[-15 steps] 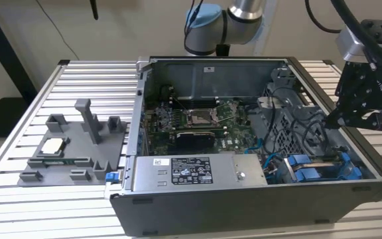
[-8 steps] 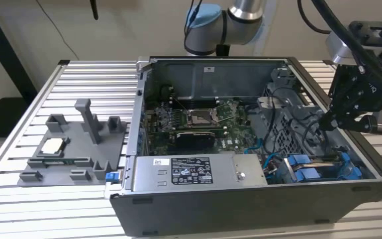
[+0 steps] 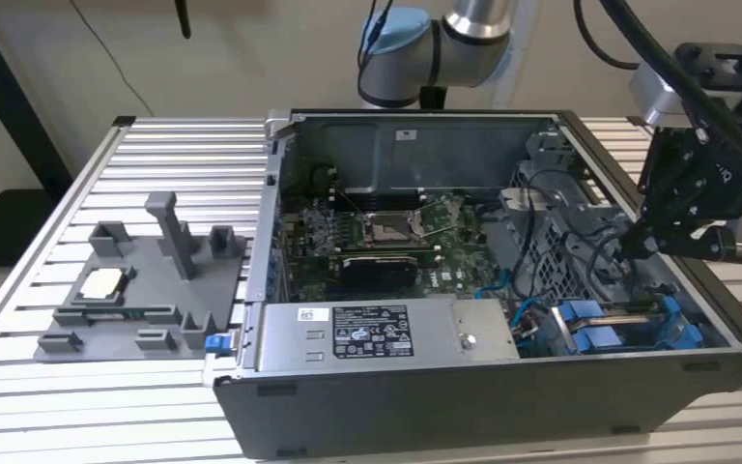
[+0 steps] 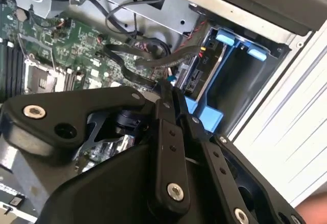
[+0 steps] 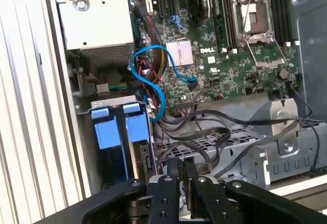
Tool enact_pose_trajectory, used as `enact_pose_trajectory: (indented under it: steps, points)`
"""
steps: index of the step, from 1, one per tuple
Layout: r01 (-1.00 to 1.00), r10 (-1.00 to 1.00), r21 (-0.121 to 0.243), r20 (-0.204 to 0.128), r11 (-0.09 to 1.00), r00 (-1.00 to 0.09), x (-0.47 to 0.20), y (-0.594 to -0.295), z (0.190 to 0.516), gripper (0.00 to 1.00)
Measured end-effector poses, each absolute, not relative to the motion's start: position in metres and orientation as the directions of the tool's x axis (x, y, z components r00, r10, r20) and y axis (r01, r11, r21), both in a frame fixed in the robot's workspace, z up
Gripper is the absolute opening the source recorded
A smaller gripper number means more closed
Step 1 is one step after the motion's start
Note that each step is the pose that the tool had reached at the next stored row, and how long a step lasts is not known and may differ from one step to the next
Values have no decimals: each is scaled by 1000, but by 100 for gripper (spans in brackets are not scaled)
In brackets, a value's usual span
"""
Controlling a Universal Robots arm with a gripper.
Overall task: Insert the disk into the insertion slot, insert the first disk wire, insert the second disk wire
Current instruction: 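Insert the second disk wire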
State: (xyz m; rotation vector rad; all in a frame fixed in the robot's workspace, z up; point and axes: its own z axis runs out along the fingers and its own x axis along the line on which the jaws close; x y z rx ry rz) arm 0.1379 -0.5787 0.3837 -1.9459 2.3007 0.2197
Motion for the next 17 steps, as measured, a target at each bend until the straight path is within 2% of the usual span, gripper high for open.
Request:
enact_pose_trajectory:
  steps: [4,17]
  points:
    - [-988,-977,24,-145,154,-155,136,-579,384,16]
    - [-991,-984,-34,-129,130,-124,123,-579,381,16]
